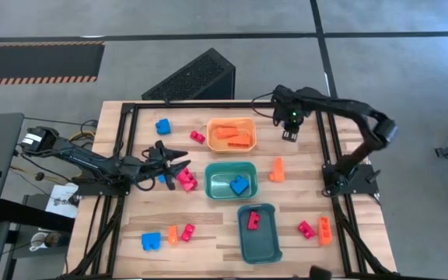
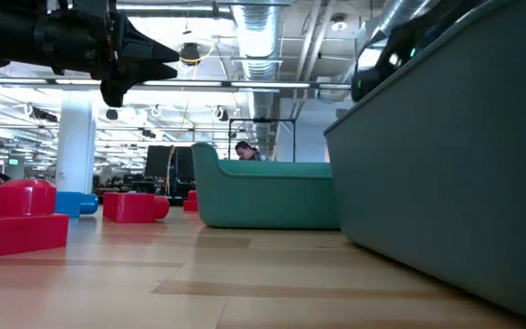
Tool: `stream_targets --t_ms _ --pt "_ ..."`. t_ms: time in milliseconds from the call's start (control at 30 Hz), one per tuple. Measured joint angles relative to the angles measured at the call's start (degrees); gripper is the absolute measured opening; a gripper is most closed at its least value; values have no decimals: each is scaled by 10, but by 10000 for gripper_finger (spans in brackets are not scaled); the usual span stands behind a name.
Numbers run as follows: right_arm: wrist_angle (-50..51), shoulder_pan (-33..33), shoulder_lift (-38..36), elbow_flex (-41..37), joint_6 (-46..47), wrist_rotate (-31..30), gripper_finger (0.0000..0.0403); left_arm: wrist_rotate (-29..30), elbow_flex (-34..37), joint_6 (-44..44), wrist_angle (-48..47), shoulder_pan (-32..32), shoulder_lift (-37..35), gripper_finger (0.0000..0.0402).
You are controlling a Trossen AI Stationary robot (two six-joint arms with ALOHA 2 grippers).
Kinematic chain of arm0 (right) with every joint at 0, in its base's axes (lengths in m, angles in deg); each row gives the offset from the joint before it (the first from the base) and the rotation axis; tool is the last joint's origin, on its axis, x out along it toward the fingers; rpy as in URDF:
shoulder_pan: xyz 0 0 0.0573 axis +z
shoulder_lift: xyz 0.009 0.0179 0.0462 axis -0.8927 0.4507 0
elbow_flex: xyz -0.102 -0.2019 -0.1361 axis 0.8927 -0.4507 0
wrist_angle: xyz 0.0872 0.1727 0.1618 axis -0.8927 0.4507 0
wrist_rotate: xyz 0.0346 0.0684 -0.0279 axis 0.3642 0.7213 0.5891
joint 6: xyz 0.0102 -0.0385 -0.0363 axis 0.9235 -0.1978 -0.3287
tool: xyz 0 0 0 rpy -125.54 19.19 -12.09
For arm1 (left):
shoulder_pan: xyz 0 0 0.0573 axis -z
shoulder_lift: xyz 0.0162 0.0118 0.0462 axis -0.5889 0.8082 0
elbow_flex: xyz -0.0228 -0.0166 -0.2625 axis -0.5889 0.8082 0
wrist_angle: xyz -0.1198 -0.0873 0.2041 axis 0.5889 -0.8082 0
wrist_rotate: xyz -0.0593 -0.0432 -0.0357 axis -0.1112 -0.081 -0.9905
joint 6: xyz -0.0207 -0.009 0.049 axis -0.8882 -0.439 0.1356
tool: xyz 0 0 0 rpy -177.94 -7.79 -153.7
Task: Sort & place blocks by color
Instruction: Put the blue game piece into the green bin
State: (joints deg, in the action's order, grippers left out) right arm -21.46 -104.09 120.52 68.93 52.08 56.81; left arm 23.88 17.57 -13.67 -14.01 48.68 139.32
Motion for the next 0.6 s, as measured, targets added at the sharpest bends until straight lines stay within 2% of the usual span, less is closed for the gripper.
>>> stream_targets --t_ms 133,300,433,600 --pt "-7 73 -79 0 53 62 132 8 0 -1 1 0 0 159" --pt "-56 203 -139 1 149 120 132 8 0 -12 1 0 0 159" --pt "-122 313 -150 1 203 124 132 9 0 -18 1 0 0 159" --pt "-229 403 -126 1 238 117 132 9 0 -24 4 0 0 159"
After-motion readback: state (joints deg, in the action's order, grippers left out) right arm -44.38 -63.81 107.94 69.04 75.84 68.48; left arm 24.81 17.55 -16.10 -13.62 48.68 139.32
